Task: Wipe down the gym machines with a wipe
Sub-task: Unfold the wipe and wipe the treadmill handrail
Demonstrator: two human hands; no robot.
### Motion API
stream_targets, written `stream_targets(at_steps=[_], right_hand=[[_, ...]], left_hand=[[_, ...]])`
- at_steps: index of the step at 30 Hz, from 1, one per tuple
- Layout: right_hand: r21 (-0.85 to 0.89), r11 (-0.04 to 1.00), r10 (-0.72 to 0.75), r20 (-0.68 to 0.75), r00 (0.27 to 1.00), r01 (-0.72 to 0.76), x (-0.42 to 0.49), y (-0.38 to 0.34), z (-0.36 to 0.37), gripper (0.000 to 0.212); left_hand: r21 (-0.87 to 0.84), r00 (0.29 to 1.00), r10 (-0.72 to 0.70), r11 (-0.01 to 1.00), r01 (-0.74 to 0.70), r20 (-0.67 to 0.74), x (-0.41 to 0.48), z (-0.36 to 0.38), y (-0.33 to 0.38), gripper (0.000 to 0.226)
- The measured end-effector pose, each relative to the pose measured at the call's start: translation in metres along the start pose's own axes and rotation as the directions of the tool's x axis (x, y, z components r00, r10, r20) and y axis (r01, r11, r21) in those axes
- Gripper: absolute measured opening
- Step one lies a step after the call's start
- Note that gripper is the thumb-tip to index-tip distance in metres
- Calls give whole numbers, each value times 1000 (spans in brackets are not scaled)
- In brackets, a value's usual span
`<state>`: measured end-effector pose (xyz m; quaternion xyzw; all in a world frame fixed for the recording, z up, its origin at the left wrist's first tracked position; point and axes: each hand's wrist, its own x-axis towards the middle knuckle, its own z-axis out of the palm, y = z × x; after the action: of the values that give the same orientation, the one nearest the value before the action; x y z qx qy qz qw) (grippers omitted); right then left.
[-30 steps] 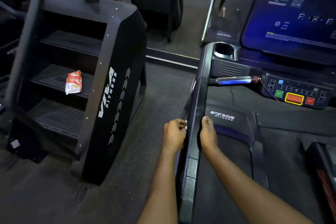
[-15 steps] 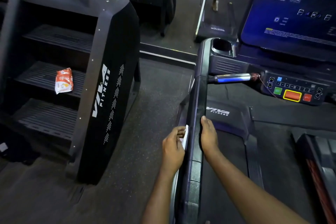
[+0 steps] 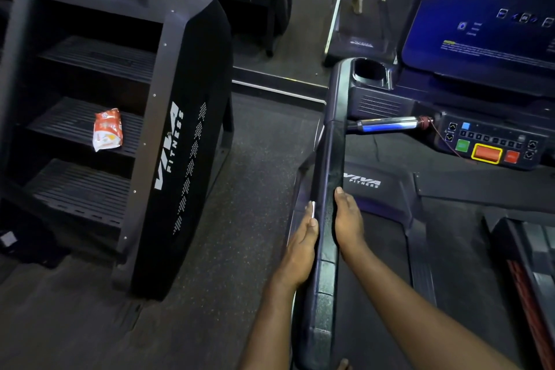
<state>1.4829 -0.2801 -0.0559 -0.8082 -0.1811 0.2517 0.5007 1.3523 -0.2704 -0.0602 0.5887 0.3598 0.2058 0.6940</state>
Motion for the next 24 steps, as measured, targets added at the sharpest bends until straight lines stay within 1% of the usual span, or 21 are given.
stream_targets(at_steps=[2, 4, 6, 8, 9, 10, 12, 13, 15, 17, 19, 20, 22, 24], right_hand=[[-15, 1000, -1, 4, 1000, 1, 1, 1, -1, 81], [-26, 1000, -10, 11, 1000, 10, 2, 0, -1, 78], [-47, 999, -14, 26, 1000, 16, 3, -1, -2, 65], [-59, 998, -20, 27, 999, 21, 3, 0, -2, 52], [-59, 998, -26, 24, 999, 28, 3, 0, -3, 52], [-59, 998, -31, 22, 999, 32, 3, 0, -3, 57], [-57, 998, -37, 24, 999, 38, 3, 0, -4, 68], [-52, 998, -37, 26, 999, 38, 2, -1, -3, 68], [-48, 998, -34, 28, 999, 35, 2, -1, -3, 60], [-53, 998, -35, 24, 999, 36, 2, 0, -3, 52], [-50, 998, -34, 19, 999, 34, 2, 2, -3, 50], [-51, 998, -32, 19, 999, 33, 3, 2, -3, 50], [-53, 998, -33, 25, 999, 34, 3, 1, -4, 48], [-64, 997, -32, 35, 999, 34, 3, -1, -5, 44]], left_hand=[[-10, 999, -30, 999, 30, 21, 10, 2, 1, 50], [-3, 999, -43, 999, 43, 20, 26, 2, 4, 63], [15, 999, -42, 999, 41, 20, 47, 1, 8, 79], [29, 999, -53, 998, 53, 11, 65, 1, 15, 83], [42, 998, -60, 997, 60, 6, 67, 2, 25, 84], [51, 999, -50, 997, 50, -3, 68, 3, 32, 85], [70, 1000, -22, 997, 22, -3, 61, 6, 37, 83], [79, 1000, -5, 997, 5, -5, 54, 6, 35, 80], [102, 999, 33, 994, -34, 10, 36, 7, 30, 68], [170, 997, 76, 982, -80, 32, 21, 8, 23, 55], [249, 993, 108, 961, -118, 55, 10, 8, 18, 54], [261, 991, 117, 957, -129, 62, 9, 8, 16, 55], [239, 991, 117, 962, -129, 62, 15, 8, 20, 54], [207, 996, 82, 974, -90, 44, 34, 9, 27, 54]])
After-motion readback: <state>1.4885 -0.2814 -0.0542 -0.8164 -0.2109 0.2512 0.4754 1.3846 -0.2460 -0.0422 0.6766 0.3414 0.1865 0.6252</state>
